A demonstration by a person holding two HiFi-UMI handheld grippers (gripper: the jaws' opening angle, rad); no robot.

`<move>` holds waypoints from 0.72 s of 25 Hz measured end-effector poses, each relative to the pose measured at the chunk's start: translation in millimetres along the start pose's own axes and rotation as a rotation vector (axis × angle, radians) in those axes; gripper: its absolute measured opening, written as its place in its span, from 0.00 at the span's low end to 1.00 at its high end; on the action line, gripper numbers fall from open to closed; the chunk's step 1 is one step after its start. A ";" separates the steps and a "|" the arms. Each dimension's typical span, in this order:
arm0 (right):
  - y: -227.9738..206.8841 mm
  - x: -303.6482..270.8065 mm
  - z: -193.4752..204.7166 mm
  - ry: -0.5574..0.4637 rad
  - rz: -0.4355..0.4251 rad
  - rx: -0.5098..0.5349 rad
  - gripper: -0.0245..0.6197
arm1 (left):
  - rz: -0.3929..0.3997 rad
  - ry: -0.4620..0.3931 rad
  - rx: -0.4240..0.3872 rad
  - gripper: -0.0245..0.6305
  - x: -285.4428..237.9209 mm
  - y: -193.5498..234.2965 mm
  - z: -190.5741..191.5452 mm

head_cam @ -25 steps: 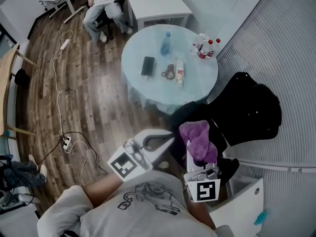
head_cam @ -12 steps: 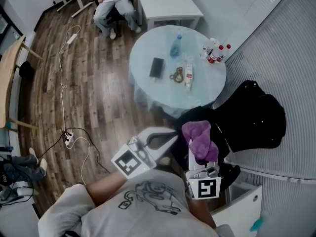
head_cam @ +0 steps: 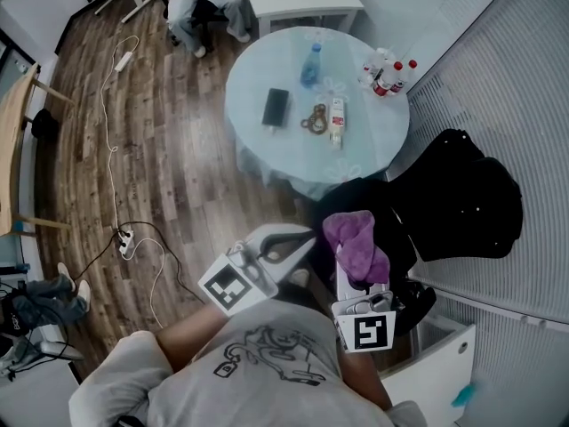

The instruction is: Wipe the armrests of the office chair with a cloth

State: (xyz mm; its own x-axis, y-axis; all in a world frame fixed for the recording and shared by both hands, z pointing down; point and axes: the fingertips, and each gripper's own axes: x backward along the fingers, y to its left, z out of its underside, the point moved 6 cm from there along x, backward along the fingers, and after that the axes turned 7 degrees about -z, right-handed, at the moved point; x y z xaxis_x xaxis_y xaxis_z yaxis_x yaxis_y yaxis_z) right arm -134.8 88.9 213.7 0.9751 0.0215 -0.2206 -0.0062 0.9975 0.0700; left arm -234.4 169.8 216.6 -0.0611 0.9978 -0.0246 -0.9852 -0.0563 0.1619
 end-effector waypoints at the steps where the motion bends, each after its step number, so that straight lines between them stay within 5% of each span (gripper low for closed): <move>1: -2.1 -0.3 4.3 0.006 0.000 -0.012 0.09 | -0.001 0.007 0.004 0.04 -2.9 0.3 4.0; 18: -32.6 -12.0 72.4 0.081 -0.039 -0.082 0.09 | -0.034 0.106 0.045 0.04 -42.6 12.2 74.0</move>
State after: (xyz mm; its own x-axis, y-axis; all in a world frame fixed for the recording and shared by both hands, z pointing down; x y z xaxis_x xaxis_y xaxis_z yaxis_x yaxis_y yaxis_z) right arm -130.3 51.3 284.5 0.9539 -0.0155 -0.2998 0.0100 0.9998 -0.0196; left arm -232.0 129.2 292.6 -0.0472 0.9898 -0.1347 -0.9790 -0.0190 0.2032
